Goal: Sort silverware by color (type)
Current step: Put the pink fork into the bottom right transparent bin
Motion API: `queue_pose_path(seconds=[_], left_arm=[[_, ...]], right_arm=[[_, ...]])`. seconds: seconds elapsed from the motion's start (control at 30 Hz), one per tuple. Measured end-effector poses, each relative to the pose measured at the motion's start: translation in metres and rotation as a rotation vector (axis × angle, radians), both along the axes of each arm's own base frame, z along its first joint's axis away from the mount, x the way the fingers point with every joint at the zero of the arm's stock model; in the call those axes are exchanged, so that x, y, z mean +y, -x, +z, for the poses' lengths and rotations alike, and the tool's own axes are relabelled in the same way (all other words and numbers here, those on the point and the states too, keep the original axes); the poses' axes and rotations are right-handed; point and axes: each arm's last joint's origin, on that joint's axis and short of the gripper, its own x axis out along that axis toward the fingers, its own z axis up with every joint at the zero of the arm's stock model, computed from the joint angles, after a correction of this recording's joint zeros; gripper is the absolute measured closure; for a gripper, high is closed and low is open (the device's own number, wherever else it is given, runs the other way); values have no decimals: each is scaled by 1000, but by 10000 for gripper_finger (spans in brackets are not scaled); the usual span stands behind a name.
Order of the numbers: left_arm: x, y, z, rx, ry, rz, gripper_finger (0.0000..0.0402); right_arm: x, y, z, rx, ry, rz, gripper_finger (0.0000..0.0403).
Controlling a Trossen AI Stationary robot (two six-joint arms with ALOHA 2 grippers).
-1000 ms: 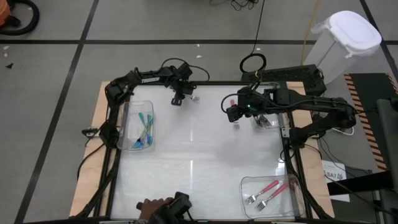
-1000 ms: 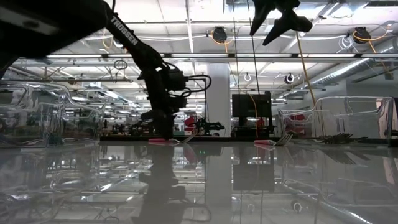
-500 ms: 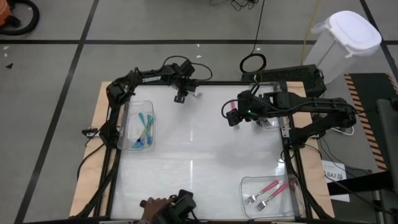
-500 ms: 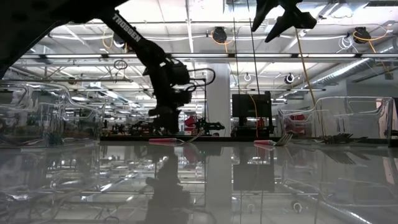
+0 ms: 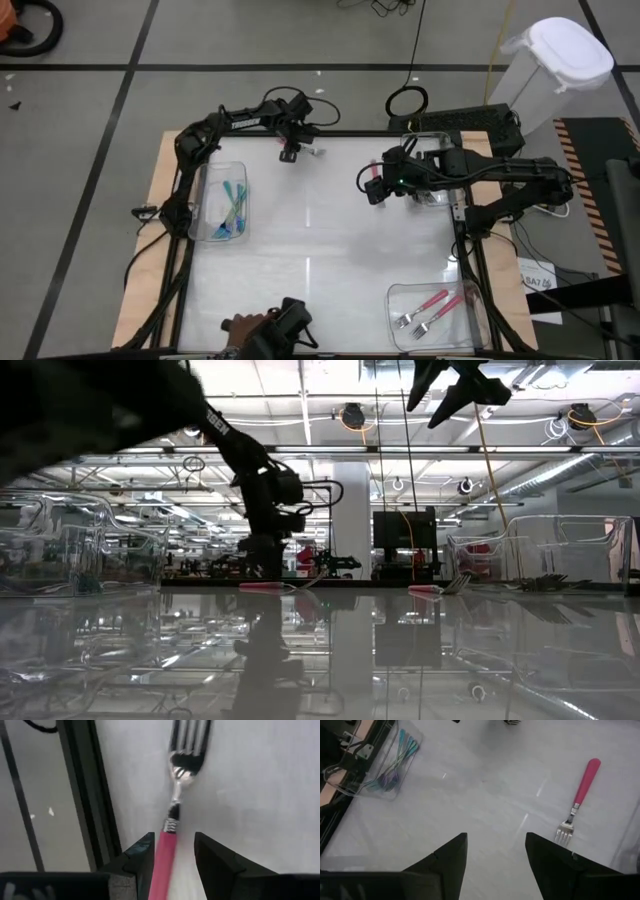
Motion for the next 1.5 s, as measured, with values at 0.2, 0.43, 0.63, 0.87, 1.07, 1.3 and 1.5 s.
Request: queue_pose_path(seconds=[0.2, 0.43, 0.63, 0.87, 1.07, 1.3, 1.5], left_arm=[[6, 1, -17, 17, 35, 28, 261], [5, 1, -20, 18, 58, 36, 266], [0, 3, -22, 50, 112, 106, 331], [-11, 8, -10, 92, 173, 252, 370], [-26, 7, 26, 38, 149, 263, 370], [-45, 8, 54, 13, 165, 316, 370], [-56, 1, 56, 14, 165, 280, 372]], right_arm=[[0, 1, 0, 8, 1, 2, 204], [3, 1, -1, 10, -1, 12, 204], [5, 2, -2, 30, -2, 19, 204], [4, 2, -1, 33, 26, 8, 204], [3, 2, -1, 39, 55, 10, 204], [2, 2, -1, 40, 86, -10, 204], [1, 2, -1, 34, 106, -21, 204]])
